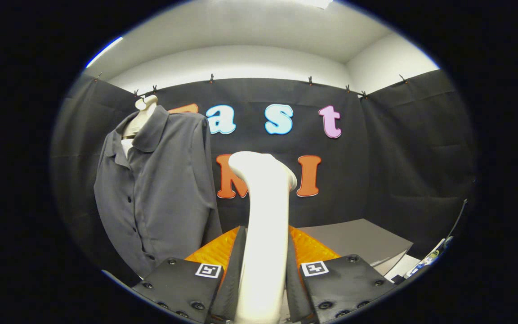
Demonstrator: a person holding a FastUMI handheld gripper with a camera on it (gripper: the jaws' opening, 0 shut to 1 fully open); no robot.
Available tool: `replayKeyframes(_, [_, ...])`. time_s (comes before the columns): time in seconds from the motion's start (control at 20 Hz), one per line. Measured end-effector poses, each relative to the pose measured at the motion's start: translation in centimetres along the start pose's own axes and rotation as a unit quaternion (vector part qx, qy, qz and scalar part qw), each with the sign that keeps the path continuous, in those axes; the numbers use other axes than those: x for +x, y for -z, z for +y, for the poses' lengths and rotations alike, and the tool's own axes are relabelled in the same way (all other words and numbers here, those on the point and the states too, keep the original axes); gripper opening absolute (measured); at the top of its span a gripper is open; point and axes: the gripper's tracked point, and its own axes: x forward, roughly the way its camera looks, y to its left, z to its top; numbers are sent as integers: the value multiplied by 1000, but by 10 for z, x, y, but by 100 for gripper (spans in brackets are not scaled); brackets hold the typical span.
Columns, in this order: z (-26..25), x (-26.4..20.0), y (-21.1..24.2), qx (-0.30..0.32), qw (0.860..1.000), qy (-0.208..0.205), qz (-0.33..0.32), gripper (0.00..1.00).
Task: Iron the clothes twice with a garment steamer, once on the left side and once on the right side.
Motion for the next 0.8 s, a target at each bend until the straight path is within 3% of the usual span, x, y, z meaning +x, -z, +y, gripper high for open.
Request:
replayKeyframes(0.3, [14, -78, -15, 13, 999, 13, -48, 50])
replayKeyframes(0.8, [46, -131, 5, 2, 997, 25, -73, 50])
